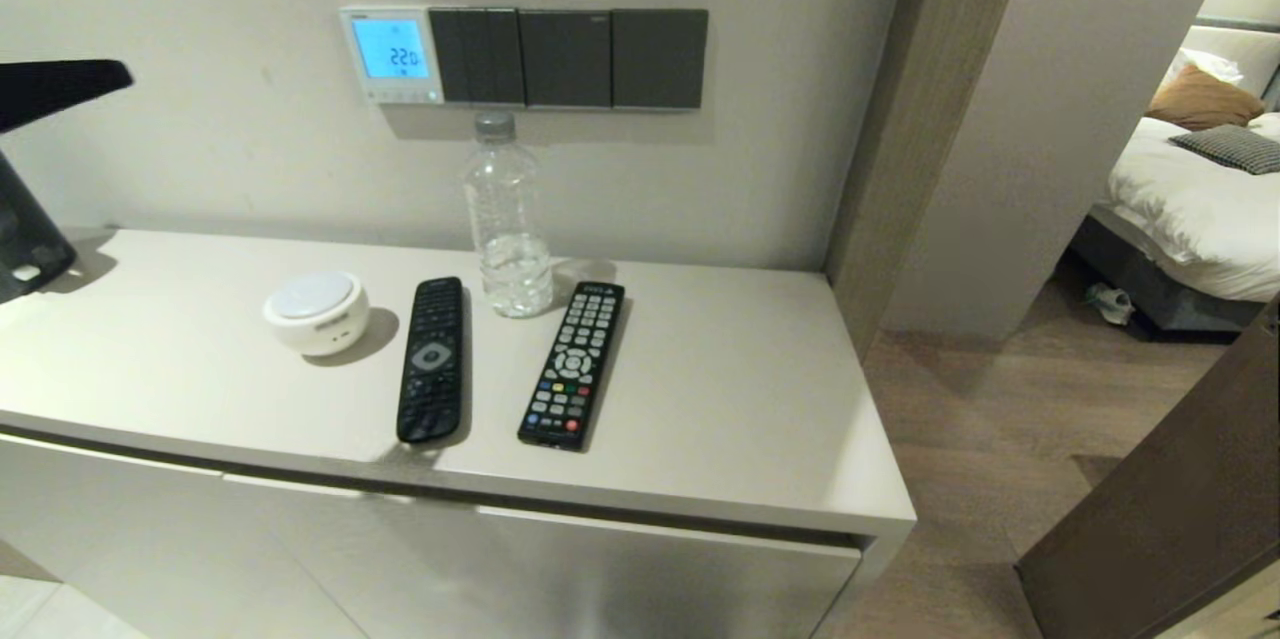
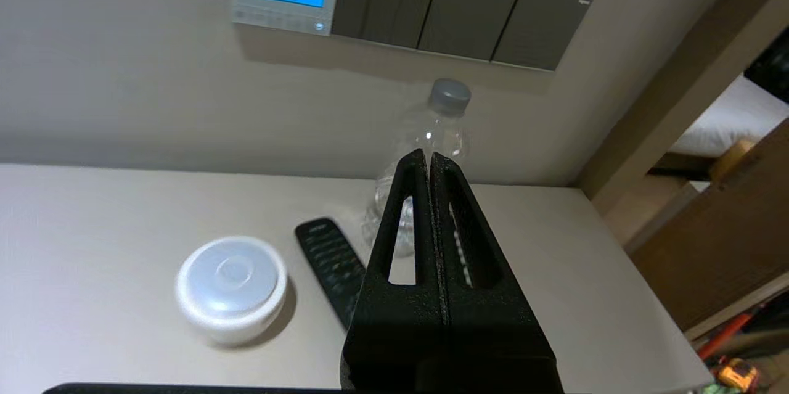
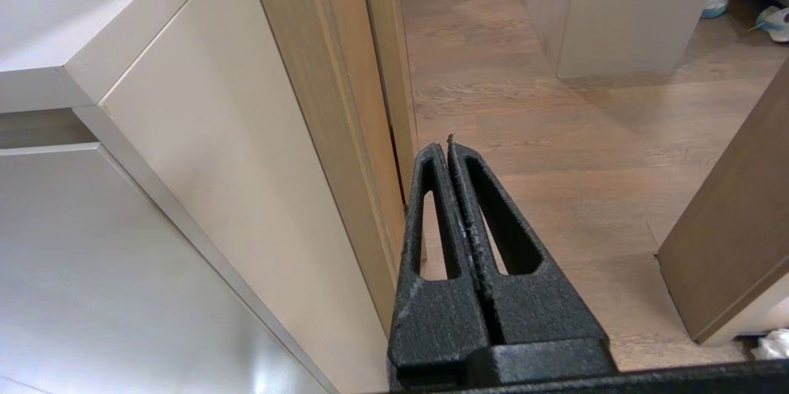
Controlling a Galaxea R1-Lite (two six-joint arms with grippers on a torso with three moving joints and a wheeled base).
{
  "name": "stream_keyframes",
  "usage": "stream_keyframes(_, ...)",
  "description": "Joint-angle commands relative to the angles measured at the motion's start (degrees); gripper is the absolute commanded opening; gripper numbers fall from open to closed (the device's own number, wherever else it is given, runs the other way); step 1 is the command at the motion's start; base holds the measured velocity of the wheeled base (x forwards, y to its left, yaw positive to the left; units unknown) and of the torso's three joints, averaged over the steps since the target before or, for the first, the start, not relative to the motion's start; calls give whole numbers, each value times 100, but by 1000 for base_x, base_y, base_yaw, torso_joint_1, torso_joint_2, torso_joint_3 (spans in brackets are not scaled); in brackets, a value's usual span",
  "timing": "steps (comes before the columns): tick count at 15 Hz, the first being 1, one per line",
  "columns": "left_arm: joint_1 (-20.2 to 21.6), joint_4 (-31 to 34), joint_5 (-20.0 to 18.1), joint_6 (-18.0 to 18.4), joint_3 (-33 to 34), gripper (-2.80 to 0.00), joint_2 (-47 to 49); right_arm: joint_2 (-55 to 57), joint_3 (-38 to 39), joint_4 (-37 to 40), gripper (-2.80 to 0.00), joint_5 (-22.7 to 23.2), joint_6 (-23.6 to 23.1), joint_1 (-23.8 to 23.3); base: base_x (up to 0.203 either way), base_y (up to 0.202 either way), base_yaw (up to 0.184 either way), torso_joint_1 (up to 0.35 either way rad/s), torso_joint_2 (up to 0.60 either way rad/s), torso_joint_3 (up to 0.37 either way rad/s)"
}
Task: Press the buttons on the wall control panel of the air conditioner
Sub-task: Turn off the central air conditioner
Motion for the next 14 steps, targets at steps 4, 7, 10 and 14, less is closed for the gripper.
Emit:
stream_keyframes(4, -936, -897, 939, 157, -461, -280, 1739, 9, 9, -2, -280, -1, 0, 2, 0, 0, 0, 0, 0, 0)
stream_keyframes(7, -1061, -1050, 1147, 302, -849, -280, 2312, 9, 9, -2, -280, -1, 0, 2, 0, 0, 0, 0, 0, 0)
stream_keyframes(10, -1067, -1418, 1171, 305, -1004, -280, 2767, 9, 9, -2, -280, -1, 0, 2, 0, 0, 0, 0, 0, 0)
stream_keyframes(14, -1067, -1689, 1207, 305, -1406, -280, 3408, 9, 9, -2, -280, -1, 0, 2, 0, 0, 0, 0, 0, 0)
